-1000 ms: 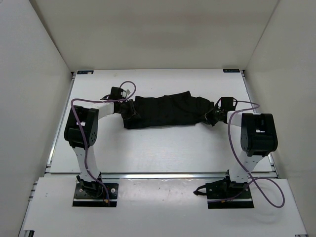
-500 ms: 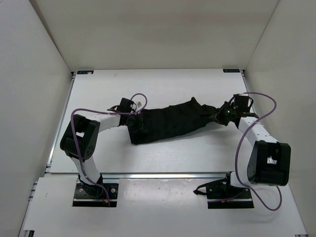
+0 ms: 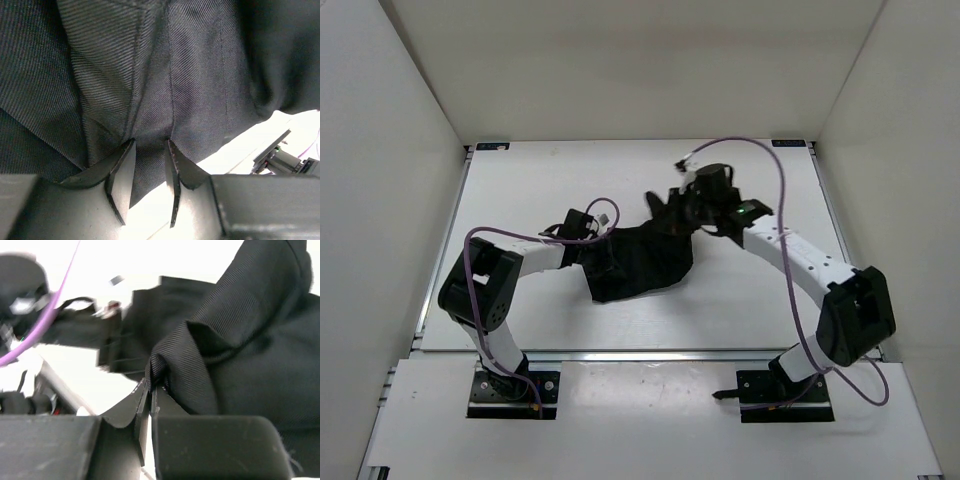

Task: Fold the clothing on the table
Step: Fold the skirt

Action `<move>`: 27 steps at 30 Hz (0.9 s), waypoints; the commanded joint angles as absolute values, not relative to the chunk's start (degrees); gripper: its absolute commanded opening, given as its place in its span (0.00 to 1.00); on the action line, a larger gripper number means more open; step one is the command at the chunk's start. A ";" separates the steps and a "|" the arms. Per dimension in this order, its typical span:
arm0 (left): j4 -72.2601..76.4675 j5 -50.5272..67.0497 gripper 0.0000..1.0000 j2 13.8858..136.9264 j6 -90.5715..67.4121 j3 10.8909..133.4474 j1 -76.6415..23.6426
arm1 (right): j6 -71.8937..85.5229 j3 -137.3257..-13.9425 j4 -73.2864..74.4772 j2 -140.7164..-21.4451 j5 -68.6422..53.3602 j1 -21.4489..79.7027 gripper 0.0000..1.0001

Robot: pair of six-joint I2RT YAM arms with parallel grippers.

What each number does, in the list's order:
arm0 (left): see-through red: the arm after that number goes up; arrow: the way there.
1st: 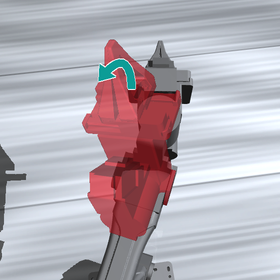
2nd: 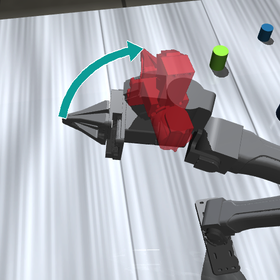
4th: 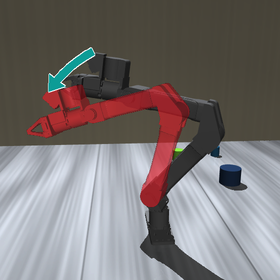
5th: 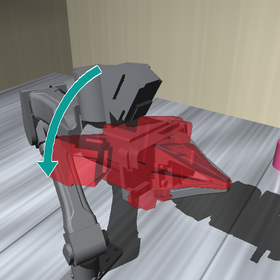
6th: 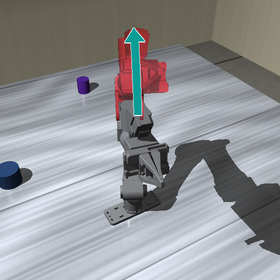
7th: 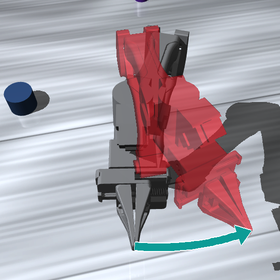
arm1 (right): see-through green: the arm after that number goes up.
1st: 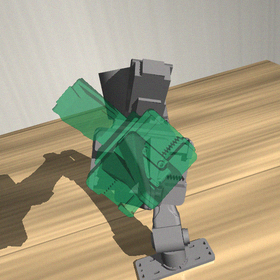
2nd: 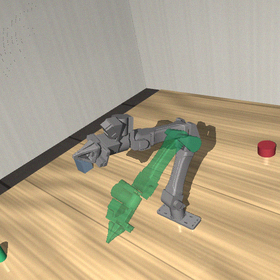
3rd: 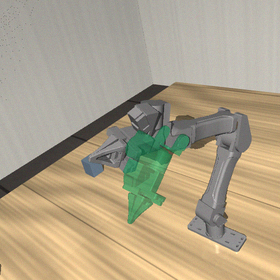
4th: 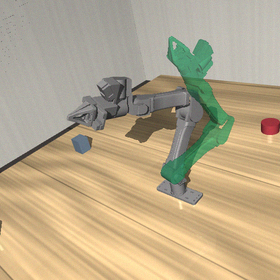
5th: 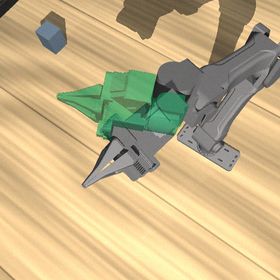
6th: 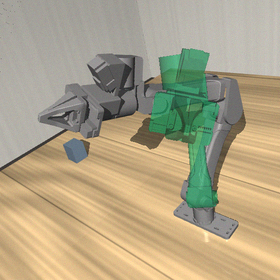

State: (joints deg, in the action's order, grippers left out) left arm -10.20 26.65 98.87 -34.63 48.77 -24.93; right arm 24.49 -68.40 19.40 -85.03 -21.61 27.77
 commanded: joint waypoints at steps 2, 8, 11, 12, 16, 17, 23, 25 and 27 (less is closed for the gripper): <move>-9.23 24.96 0.41 99.14 -34.72 46.23 -24.17 | 30.40 -66.19 10.66 -88.94 -22.50 36.55 0.00; -4.84 28.30 0.37 99.32 -36.21 42.11 -22.33 | 33.93 -62.22 4.04 -97.20 -26.63 44.03 0.00; -3.61 28.39 0.36 98.18 -37.17 40.53 -22.15 | 31.91 -66.08 8.52 -101.15 -26.10 45.43 0.00; -3.26 28.56 0.37 98.00 -37.44 40.78 -22.58 | 31.21 -68.18 10.00 -101.25 -26.19 45.44 0.05; -0.80 31.90 0.37 97.82 -39.19 39.81 -21.71 | 30.76 -70.66 10.63 -101.87 -26.01 45.97 0.08; -0.62 32.86 0.38 96.95 -39.98 39.29 -21.45 | 30.85 -70.93 10.46 -101.87 -26.62 45.97 0.20; 4.57 35.41 0.37 96.68 -42.63 37.36 -20.74 | 27.16 -78.12 15.81 -98.80 -24.46 48.07 0.37; 6.23 36.03 0.37 96.94 -43.50 35.86 -20.57 | 26.55 -80.59 17.75 -96.61 -21.80 48.43 0.42; 8.25 36.29 0.37 96.59 -44.91 34.63 -20.48 | 27.15 -80.77 18.71 -93.71 -20.57 46.68 0.44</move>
State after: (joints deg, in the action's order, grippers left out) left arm 7.14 35.38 97.10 -43.66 37.12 -20.47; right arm 28.34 -77.58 17.63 -100.62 -23.46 47.51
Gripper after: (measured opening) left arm 0.371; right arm 0.427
